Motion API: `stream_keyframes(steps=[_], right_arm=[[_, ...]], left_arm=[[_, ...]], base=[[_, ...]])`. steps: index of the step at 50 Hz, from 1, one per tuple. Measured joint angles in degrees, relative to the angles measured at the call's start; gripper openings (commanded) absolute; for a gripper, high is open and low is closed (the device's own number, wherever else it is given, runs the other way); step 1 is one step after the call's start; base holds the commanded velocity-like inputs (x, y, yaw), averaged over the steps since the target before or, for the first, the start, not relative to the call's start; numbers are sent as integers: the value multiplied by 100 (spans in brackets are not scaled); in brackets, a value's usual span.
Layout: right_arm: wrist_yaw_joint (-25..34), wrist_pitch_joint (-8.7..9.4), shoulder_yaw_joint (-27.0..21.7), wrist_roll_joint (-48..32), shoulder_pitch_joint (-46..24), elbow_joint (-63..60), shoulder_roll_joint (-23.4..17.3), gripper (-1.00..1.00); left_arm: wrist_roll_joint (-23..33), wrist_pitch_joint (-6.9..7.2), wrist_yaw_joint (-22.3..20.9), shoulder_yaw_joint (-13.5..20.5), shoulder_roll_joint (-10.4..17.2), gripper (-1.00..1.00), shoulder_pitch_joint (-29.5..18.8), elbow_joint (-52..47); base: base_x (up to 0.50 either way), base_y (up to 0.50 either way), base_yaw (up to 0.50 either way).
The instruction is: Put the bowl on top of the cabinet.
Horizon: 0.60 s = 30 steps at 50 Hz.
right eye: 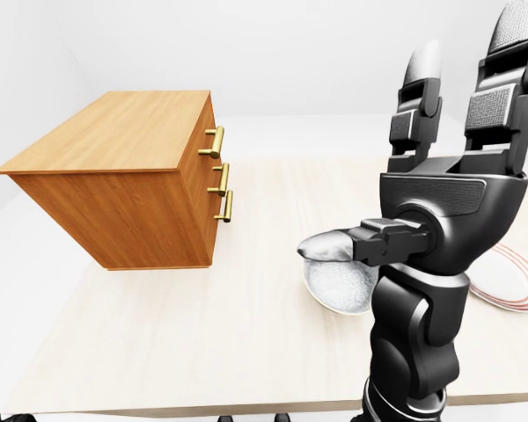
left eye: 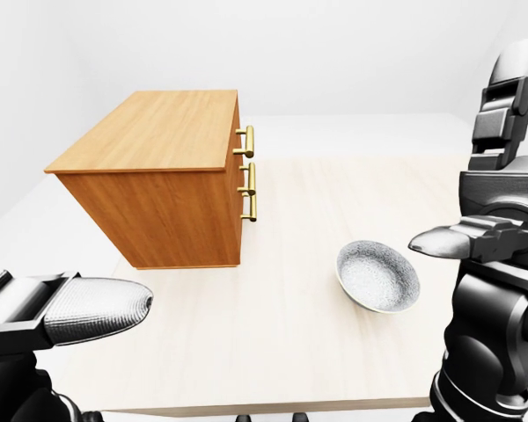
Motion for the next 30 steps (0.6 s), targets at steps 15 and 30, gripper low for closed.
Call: stream_keyframes(steps=[15,30], right_arm=[[1328,0,145,-2442,-12,1495,-482,100],[3437,0,-455,-4252,-553,2717,-1418,100]], left_arm=[[-124,0,108,-48,81,98,-46,-6],[40,0,-16,-157,-68,98,-162,-8]], base=[[0,0,0],[0,0,0]])
